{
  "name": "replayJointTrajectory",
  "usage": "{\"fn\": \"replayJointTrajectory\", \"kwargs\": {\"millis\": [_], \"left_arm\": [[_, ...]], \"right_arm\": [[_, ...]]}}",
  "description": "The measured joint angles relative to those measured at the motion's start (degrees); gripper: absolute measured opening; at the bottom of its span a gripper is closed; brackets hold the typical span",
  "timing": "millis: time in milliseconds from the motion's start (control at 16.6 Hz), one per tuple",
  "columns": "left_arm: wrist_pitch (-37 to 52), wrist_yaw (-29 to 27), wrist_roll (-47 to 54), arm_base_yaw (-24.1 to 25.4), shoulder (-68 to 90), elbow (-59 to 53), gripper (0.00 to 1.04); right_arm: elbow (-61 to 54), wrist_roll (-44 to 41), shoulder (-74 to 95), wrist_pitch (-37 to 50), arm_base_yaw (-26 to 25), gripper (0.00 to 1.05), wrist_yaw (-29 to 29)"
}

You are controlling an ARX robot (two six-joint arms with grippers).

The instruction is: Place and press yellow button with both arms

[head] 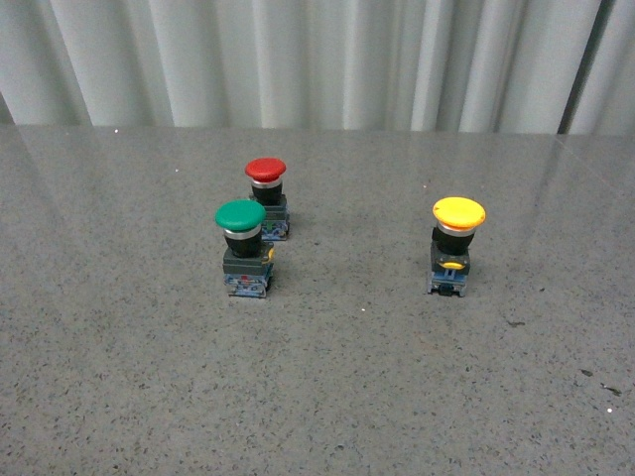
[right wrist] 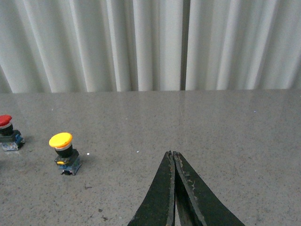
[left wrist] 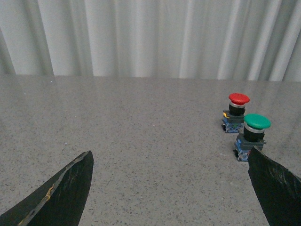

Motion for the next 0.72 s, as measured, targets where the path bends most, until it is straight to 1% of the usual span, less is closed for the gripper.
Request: {"fn": "replayJointTrajectory", "kwargs": {"millis": [724], "left_arm": [[0.0,0.0,0.0,0.0,0.0,0.0,0.98]], "right_arm": [[-7.6,-0.7,-5.9,2.1,0.0,0.02,0.1]]}}
